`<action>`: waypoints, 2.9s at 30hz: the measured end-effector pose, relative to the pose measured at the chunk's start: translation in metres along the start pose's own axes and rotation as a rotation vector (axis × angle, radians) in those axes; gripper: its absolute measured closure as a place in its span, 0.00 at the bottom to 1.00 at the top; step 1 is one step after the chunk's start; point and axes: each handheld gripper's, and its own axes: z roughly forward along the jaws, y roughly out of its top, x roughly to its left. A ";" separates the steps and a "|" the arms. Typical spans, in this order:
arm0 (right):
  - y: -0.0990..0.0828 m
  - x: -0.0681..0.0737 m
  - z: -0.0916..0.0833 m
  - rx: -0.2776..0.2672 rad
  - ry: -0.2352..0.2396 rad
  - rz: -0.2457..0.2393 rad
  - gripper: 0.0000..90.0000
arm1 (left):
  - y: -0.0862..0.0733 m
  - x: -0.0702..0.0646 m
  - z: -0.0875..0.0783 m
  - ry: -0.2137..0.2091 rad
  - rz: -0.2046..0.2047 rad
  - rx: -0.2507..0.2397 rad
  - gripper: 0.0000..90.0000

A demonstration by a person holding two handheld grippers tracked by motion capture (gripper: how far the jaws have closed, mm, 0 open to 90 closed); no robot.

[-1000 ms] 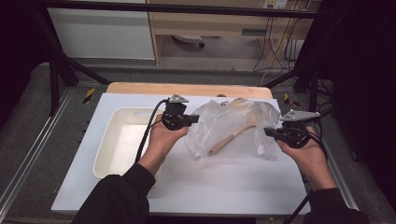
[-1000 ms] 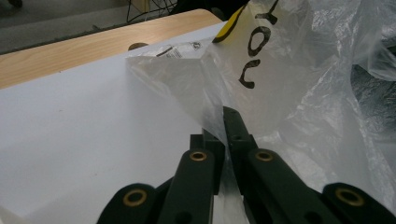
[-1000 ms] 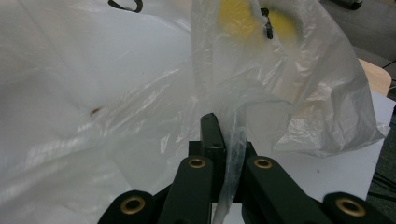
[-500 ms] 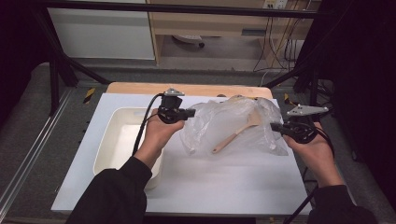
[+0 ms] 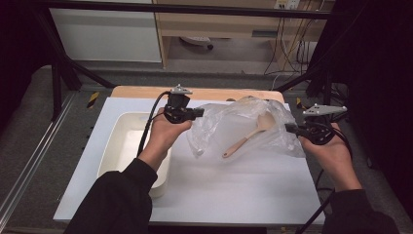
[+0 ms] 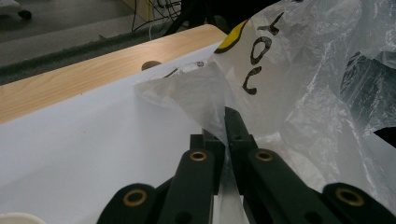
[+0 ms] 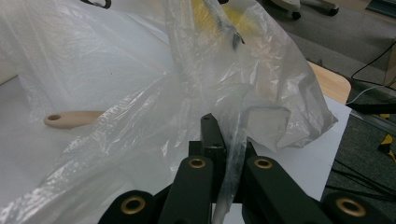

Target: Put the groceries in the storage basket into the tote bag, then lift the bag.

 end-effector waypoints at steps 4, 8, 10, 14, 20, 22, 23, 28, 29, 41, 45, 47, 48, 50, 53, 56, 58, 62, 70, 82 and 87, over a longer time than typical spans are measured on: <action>0.002 -0.003 0.000 -0.003 0.003 0.009 1.00 | 0.002 0.003 -0.001 0.004 -0.002 -0.001 1.00; 0.002 -0.005 0.001 -0.003 0.002 0.017 1.00 | 0.004 0.004 -0.002 0.000 0.000 -0.003 1.00; 0.003 -0.007 0.002 -0.007 0.003 0.019 1.00 | 0.005 0.004 -0.003 -0.001 0.002 -0.005 1.00; 0.005 -0.010 0.000 -0.014 0.005 0.030 1.00 | 0.009 0.005 -0.006 -0.001 0.002 -0.014 1.00; 0.013 -0.020 -0.004 -0.029 0.006 0.055 1.00 | 0.017 0.013 -0.009 -0.005 -0.011 -0.019 1.00; 0.016 -0.023 -0.005 -0.032 0.006 0.062 1.00 | 0.020 0.015 -0.011 -0.004 -0.012 -0.021 1.00; 0.017 -0.025 -0.005 -0.032 0.004 0.064 1.00 | 0.021 0.016 -0.011 -0.002 -0.010 -0.022 1.00; 0.024 -0.031 -0.005 -0.038 0.005 0.086 1.00 | 0.027 0.021 -0.015 0.008 -0.019 -0.026 1.00; 0.025 -0.032 -0.005 -0.040 0.004 0.090 1.00 | 0.028 0.022 -0.016 0.009 -0.021 -0.026 1.00; 0.037 -0.039 -0.008 -0.045 0.002 0.101 1.00 | 0.034 0.033 -0.027 0.019 -0.049 -0.036 1.00; 0.040 -0.042 -0.009 -0.043 -0.006 0.107 1.00 | 0.038 0.037 -0.032 0.026 -0.051 -0.040 1.00; 0.042 -0.044 -0.009 -0.043 -0.007 0.109 1.00 | 0.040 0.039 -0.034 0.029 -0.055 -0.041 1.00; 0.042 -0.044 -0.009 -0.043 -0.007 0.110 1.00 | 0.041 0.040 -0.035 0.031 -0.057 -0.042 1.00; 0.044 -0.045 -0.009 -0.042 -0.009 0.112 1.00 | 0.042 0.041 -0.036 0.033 -0.058 -0.042 1.00; 0.045 -0.046 -0.008 -0.044 -0.014 0.115 1.00 | 0.044 0.043 -0.038 0.036 -0.057 -0.043 1.00; 0.047 -0.048 -0.008 -0.044 -0.018 0.119 1.00 | 0.046 0.046 -0.040 0.044 -0.064 -0.045 1.00; 0.048 -0.049 -0.007 -0.048 -0.019 0.121 1.00 | 0.047 0.048 -0.040 0.046 -0.069 -0.047 1.00; 0.053 -0.050 -0.005 -0.052 -0.020 0.124 1.00 | 0.051 0.053 -0.041 0.053 -0.080 -0.049 1.00; 0.068 -0.051 -0.001 -0.065 -0.027 0.119 1.00 | 0.065 0.063 -0.046 0.068 -0.094 -0.091 1.00; 0.101 -0.056 0.001 -0.084 -0.055 0.103 1.00 | 0.087 0.072 -0.050 0.114 -0.091 -0.159 1.00; 0.108 -0.058 0.001 -0.094 -0.073 0.114 1.00 | 0.088 0.071 -0.045 0.137 -0.073 -0.179 1.00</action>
